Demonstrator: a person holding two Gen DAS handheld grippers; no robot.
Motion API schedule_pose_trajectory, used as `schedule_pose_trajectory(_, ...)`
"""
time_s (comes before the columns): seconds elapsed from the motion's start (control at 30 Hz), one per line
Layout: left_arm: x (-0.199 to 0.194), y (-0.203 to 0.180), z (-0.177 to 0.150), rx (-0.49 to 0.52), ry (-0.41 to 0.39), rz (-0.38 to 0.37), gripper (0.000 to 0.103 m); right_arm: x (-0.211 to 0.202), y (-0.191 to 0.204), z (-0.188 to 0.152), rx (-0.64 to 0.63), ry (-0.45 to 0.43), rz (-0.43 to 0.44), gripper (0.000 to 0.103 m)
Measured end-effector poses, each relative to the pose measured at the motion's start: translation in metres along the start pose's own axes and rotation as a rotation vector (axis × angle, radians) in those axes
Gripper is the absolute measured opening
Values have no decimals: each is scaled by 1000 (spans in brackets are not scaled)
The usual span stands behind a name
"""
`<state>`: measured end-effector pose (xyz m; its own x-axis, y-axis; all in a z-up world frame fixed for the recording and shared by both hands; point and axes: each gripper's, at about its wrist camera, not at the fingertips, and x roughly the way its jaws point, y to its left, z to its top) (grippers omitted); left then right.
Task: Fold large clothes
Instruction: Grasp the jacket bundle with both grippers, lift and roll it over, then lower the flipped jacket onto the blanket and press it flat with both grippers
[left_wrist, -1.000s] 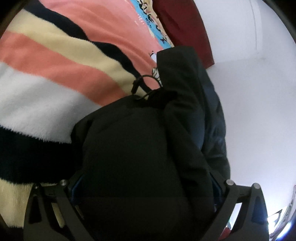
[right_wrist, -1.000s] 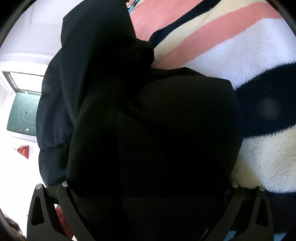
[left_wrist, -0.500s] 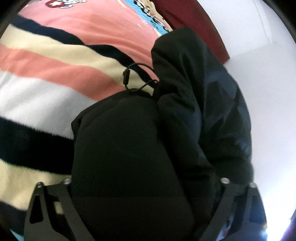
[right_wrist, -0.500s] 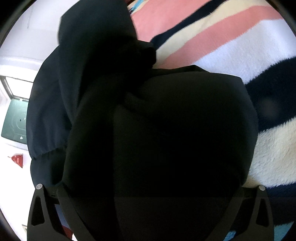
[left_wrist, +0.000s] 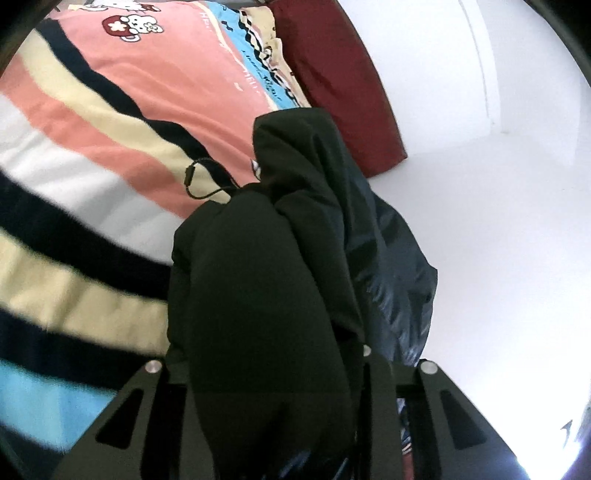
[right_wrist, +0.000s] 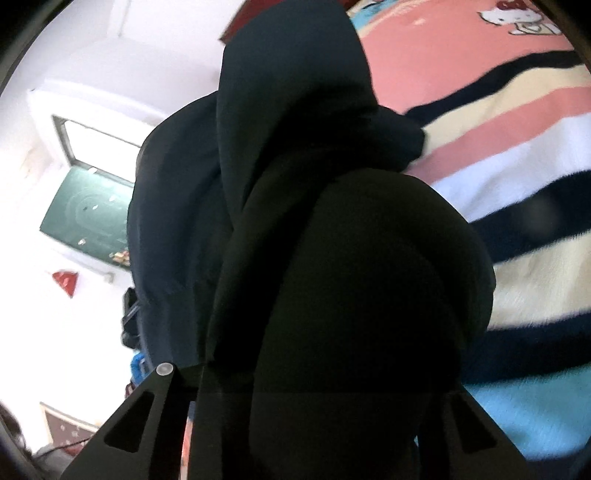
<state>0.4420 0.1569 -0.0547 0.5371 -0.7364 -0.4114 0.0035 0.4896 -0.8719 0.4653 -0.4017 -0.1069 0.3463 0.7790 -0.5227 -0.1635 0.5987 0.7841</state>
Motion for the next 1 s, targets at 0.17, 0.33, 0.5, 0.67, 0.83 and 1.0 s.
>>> schedule_pose_trajectory(0.17, -39, 1, -31, -29, 16, -57, 26, -20, 7, -29, 32, 21, 53, 26)
schedule_pose_trajectory(0.33, -44, 25, -35, -26, 52, 28, 33, -14, -32, -37, 176, 34, -35, 40)
schedule_pose_trajectory(0.5, -68, 28, -28, 32, 24, 58, 47, -44, -54, -47, 297, -110, -79, 87)
schedule_pose_trajectory(0.67, -100, 24, -27, 40, 38, 29, 51, -104, -33, -45, 251, -288, -210, 102)
schedule_pose_trajectory(0.83, -144, 25, -27, -22, -23, -57, 66, -137, 17, -62, 103, -360, -336, 102)
schedule_pose_trajectory(1.0, -201, -3, -33, 45, -145, 38, 66, -137, 69, -82, -30, -347, -385, 102)
